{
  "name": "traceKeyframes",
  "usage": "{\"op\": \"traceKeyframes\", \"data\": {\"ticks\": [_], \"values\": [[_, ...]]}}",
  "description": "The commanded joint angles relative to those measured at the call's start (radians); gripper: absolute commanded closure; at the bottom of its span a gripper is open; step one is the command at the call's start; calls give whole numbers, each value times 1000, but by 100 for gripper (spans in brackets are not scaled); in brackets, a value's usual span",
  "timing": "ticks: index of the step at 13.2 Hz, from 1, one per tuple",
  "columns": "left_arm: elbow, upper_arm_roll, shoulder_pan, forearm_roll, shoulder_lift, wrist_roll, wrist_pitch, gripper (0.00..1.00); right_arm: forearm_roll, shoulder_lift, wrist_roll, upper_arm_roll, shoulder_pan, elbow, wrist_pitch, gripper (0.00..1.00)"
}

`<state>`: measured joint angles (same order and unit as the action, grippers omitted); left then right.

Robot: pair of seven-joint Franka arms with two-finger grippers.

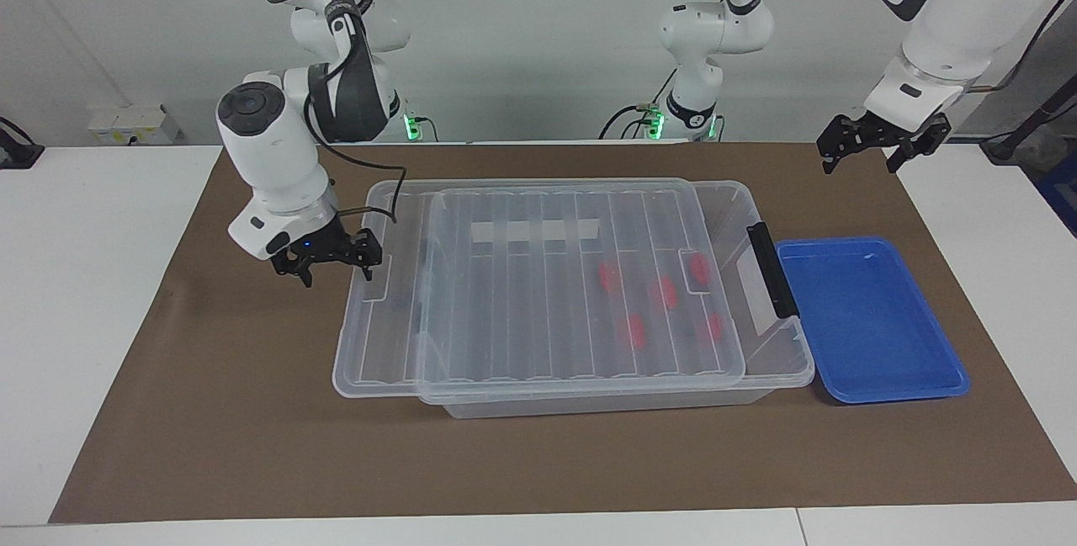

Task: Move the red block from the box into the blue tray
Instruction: 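Grip the clear lid edge with the right gripper and slide it open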

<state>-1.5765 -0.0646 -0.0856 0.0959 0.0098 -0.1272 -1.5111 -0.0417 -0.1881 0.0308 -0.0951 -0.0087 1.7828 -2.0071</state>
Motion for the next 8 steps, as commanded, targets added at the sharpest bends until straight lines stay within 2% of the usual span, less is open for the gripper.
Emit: {"op": "traceKeyframes", "data": {"ticks": [1,8], "values": [[-8,-3,1,5,-13,-5,14,0,-12,29,105,-8,-49,50,-2,0],[-8,-1,1,5,-13,-5,14,0,-12,29,296,-8,-117,59,-13,0]]}}
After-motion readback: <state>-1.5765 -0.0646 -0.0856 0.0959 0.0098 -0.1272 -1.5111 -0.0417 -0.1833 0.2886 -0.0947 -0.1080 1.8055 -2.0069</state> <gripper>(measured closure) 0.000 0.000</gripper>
